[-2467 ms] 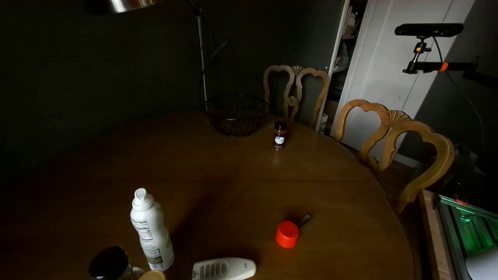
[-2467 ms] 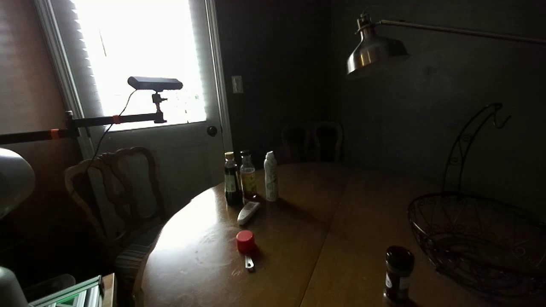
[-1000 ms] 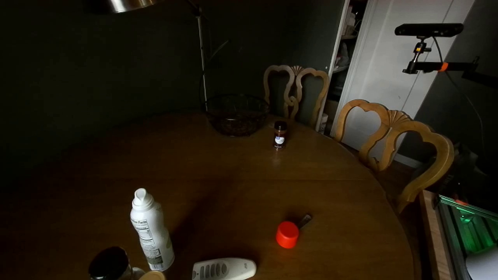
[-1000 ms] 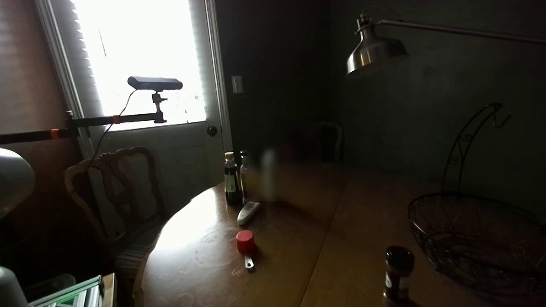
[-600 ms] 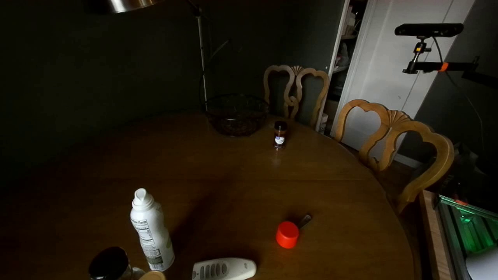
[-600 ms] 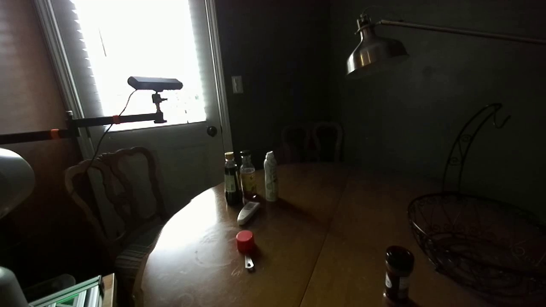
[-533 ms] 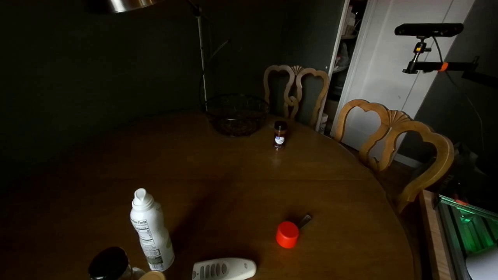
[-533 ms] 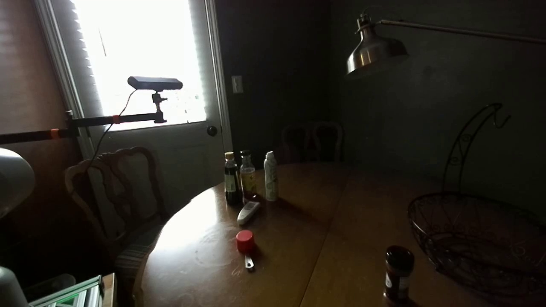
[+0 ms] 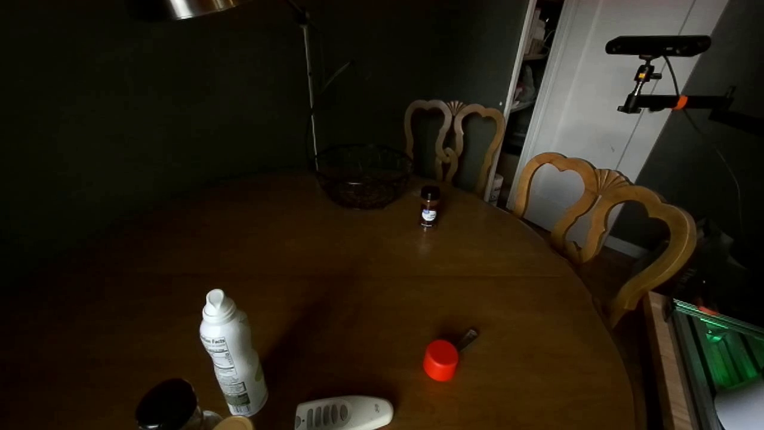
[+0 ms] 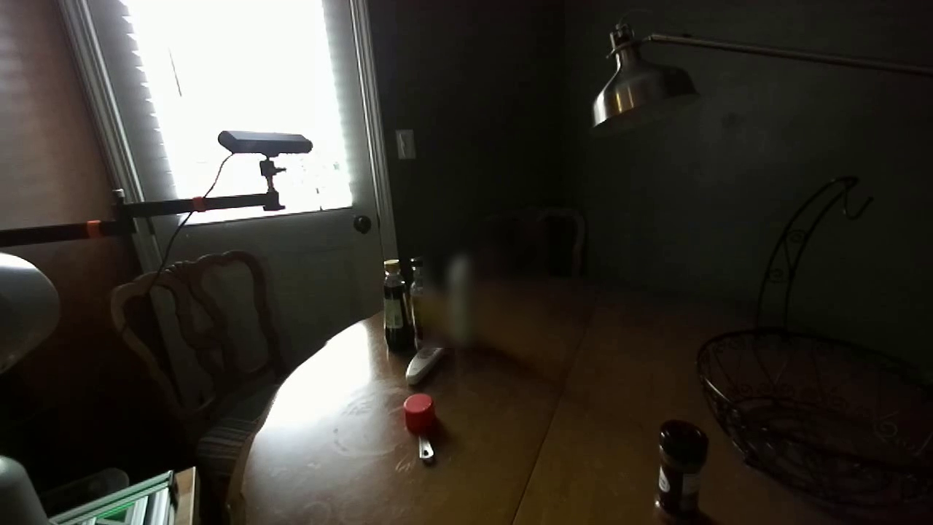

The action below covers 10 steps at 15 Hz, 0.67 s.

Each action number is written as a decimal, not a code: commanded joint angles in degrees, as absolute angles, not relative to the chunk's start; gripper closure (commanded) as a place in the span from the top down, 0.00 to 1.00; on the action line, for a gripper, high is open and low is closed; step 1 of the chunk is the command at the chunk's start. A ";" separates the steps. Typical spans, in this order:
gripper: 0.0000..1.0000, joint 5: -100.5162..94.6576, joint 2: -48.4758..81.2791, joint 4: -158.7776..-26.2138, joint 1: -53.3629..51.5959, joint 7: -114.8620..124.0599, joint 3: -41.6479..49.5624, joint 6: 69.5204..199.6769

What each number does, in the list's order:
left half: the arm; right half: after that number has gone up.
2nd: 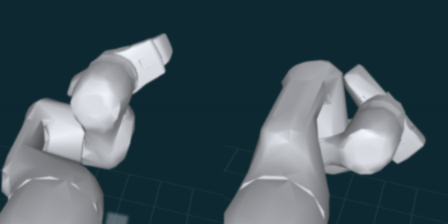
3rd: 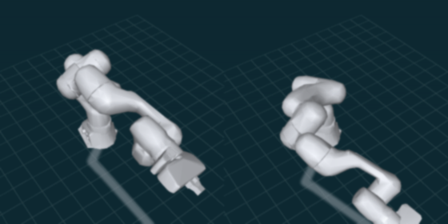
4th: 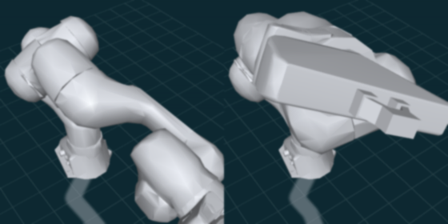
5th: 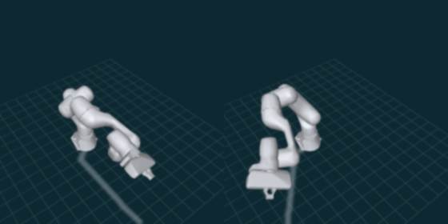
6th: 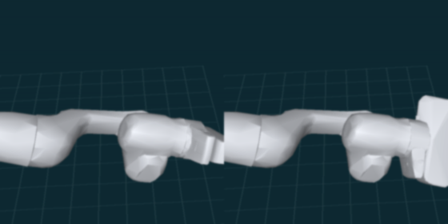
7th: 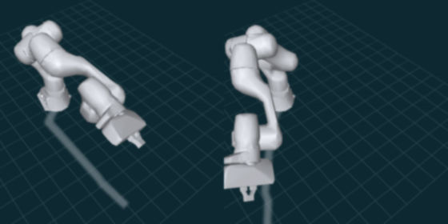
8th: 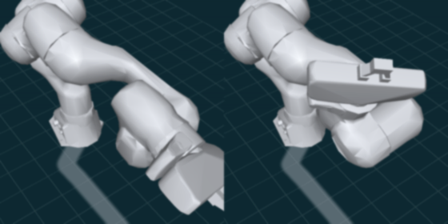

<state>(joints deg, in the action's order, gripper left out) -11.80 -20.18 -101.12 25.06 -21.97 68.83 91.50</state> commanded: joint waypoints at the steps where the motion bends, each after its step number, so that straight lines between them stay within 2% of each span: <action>1: 1.00 -12.31 -20.70 -100.97 24.27 -21.57 69.27 91.28; 10: 1.00 -12.32 -20.66 -100.26 24.15 -21.56 69.20 91.27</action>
